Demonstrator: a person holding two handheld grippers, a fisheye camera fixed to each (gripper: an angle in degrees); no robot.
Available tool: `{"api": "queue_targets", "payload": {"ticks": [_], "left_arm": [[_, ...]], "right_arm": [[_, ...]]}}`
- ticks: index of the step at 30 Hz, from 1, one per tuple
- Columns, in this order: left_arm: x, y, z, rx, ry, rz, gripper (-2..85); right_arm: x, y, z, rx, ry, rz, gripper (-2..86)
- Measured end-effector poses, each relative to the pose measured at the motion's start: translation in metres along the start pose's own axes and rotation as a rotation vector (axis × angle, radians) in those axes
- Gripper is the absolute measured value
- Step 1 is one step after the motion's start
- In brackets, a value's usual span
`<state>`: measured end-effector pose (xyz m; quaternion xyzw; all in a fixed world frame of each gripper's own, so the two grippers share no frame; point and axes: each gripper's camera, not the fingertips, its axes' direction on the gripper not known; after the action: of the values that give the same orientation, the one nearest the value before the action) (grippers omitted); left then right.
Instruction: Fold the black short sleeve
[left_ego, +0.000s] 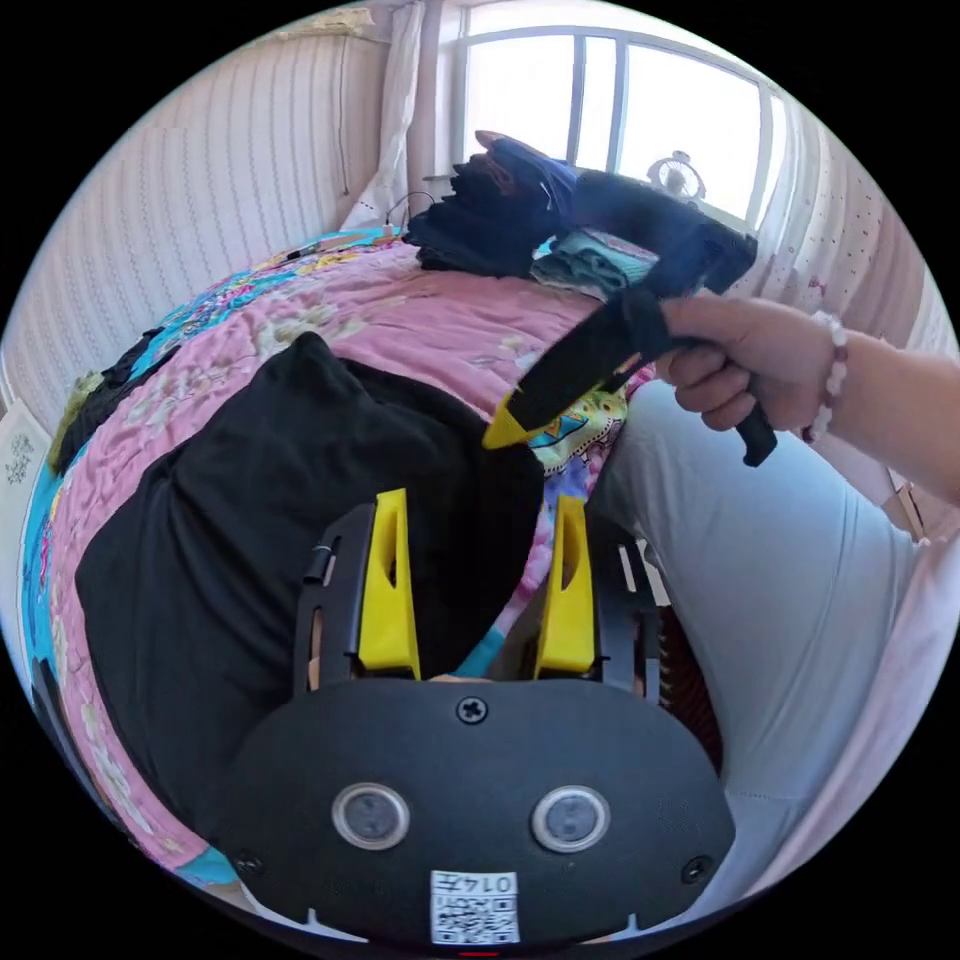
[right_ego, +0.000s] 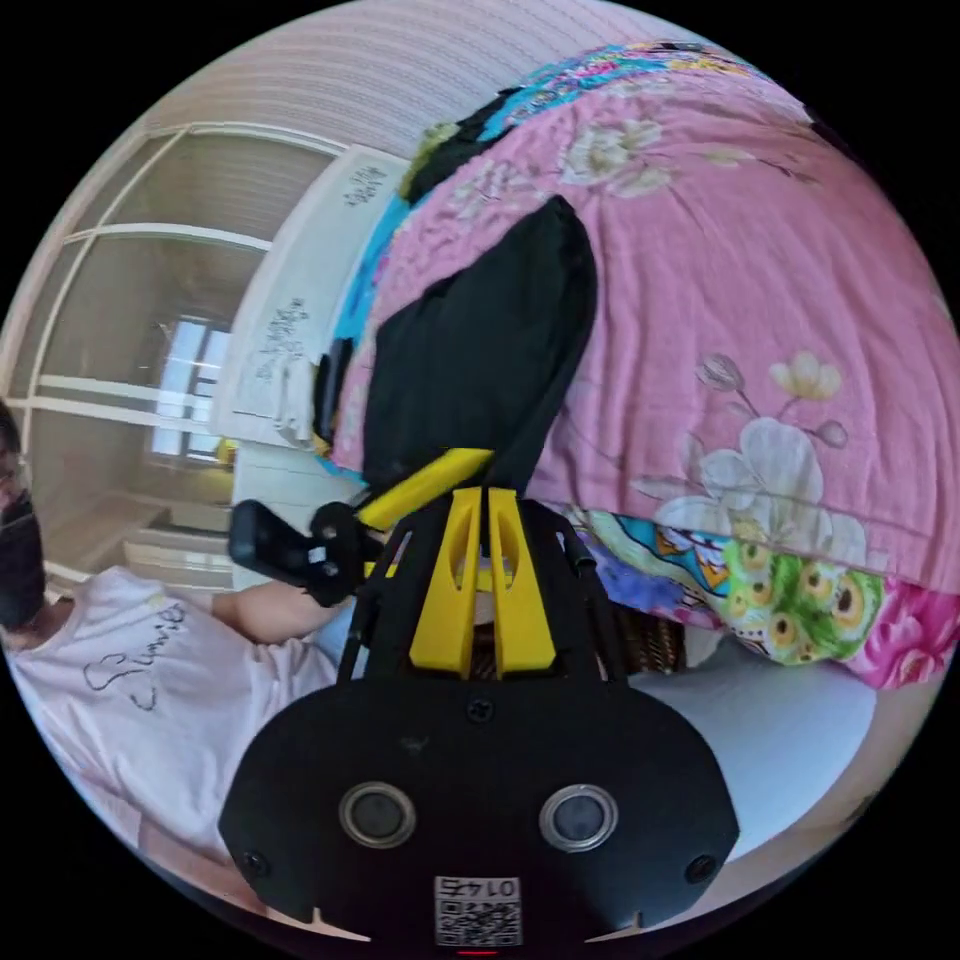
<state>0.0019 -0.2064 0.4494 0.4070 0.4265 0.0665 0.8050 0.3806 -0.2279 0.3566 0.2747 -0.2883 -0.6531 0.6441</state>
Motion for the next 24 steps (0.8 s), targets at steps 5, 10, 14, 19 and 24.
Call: {"api": "queue_targets", "payload": {"ticks": [5, 10, 14, 19, 24], "left_arm": [[-0.001, -0.022, 0.004, -0.094, -0.113, -0.066, 4.8], [-0.021, -0.019, -0.01, -0.065, -0.084, -0.15, -0.2], [-0.027, -0.017, -0.025, -0.026, -0.061, -0.16, -0.6], [-0.032, -0.022, -0.051, 0.01, -0.072, -0.133, -0.8], [-0.045, -0.046, -0.084, 0.176, 0.104, -0.153, -0.9]], "right_arm": [[-0.004, -0.031, -0.023, -0.023, -0.194, -0.114, 3.0], [0.031, -0.074, -0.05, 0.17, -0.142, -0.058, 12.1], [0.072, -0.134, -0.029, 0.258, -0.103, 0.08, 14.3], [0.089, -0.183, 0.003, 0.207, -0.166, 0.157, 2.6], [0.075, -0.167, -0.055, 0.346, -0.101, 0.043, 1.2]]}}
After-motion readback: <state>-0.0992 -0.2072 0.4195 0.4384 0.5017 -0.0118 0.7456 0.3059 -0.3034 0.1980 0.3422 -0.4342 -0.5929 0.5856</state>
